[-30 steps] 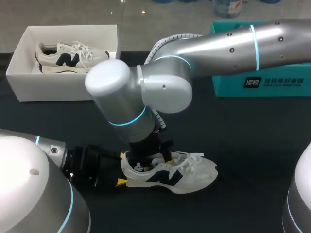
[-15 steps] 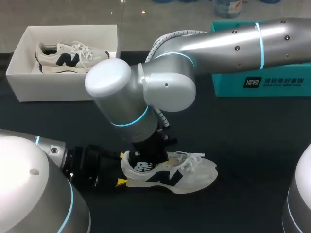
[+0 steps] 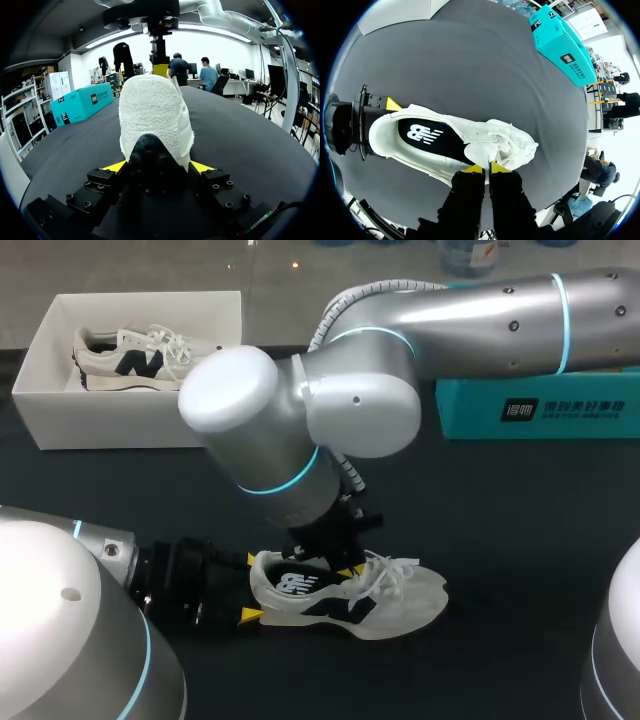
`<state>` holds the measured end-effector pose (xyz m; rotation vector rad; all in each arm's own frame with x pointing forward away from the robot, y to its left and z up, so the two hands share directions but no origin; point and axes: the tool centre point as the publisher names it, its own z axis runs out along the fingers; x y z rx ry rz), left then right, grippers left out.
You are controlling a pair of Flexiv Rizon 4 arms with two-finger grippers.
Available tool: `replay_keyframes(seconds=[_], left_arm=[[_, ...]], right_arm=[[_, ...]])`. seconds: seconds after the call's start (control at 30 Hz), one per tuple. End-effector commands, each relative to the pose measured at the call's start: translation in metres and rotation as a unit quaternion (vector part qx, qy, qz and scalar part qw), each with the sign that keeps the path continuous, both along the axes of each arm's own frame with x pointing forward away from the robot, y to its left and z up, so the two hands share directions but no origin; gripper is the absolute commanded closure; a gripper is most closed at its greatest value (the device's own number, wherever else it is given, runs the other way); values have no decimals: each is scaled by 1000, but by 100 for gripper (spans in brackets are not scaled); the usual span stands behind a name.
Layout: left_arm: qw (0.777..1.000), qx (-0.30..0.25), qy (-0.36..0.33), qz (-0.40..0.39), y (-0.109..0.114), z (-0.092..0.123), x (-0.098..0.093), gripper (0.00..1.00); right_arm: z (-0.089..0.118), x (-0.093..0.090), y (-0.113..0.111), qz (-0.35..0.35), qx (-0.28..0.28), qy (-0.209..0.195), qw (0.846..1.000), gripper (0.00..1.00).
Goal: Take the shoe out of the shoebox, open the shoe tongue, remove and reinsert the insole, then place the shoe into the shoebox
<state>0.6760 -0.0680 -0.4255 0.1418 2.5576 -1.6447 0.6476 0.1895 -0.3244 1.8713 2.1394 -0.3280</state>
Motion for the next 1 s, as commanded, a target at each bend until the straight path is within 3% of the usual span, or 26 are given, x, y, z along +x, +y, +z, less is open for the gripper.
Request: replay_keyframes(seconds=[0.03,0.63,0.73,0.8,1.0], left_arm=[[1000,1,0,0,-1,-3,0,100],[1000,1,0,0,-1,-3,0,100],[1000,1,0,0,-1,-3,0,100],[1000,1,0,0,-1,-3,0,100],[1000,1,0,0,-1,-3,0,100]], right_arm=[[7,-8,-11,-248,20,-102,963,100],[22,-6,-49,-275,67,-132,950,100],[25,-3,-49,-271,72,-131,951,78],[25,0,-48,-267,75,-130,952,70],[20,8,-44,-260,83,-128,954,69]])
